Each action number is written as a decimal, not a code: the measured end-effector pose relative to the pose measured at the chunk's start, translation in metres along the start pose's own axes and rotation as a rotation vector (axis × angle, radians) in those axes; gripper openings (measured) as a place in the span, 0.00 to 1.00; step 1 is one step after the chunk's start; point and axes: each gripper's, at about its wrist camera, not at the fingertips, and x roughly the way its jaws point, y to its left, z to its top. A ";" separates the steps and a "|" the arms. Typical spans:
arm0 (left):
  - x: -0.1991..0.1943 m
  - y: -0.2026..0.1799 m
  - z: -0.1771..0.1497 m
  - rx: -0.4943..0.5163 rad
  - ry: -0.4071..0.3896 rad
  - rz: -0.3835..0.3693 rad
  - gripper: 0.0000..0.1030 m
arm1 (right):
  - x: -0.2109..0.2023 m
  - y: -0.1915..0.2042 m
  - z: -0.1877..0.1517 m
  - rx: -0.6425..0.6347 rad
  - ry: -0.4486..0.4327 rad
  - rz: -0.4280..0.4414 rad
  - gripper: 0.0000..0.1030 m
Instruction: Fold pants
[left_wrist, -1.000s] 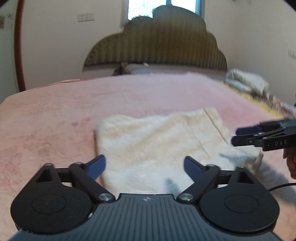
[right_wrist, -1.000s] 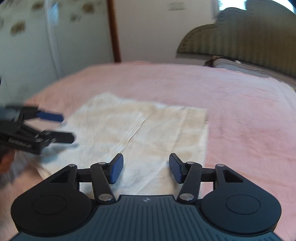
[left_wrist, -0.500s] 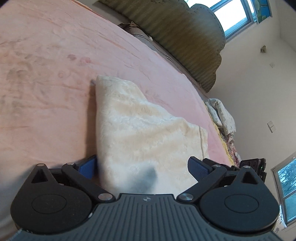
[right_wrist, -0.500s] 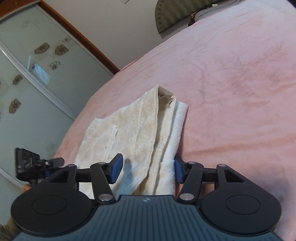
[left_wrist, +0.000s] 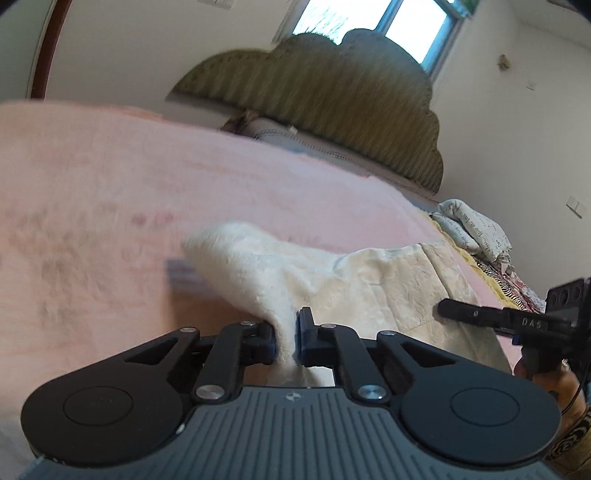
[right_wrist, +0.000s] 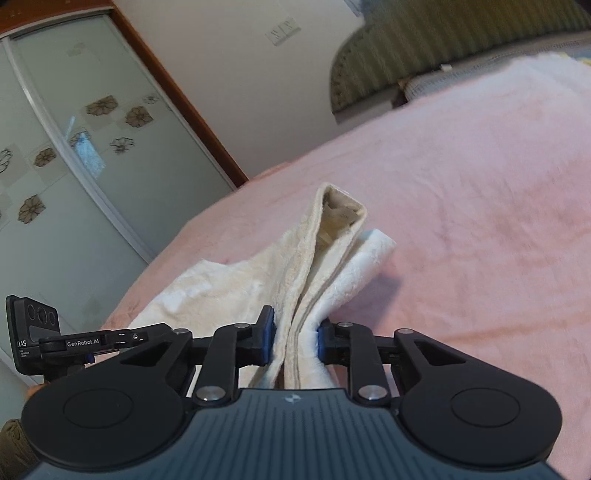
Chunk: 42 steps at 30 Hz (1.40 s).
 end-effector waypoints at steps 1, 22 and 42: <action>-0.003 -0.002 0.005 0.026 -0.021 0.017 0.10 | -0.001 0.007 0.005 -0.026 -0.011 0.010 0.20; 0.052 0.107 0.065 -0.015 0.042 0.343 0.61 | 0.162 0.014 0.055 -0.006 0.124 -0.087 0.44; 0.022 0.011 0.020 0.176 0.014 0.385 0.94 | 0.120 0.118 0.009 -0.395 0.115 -0.178 0.44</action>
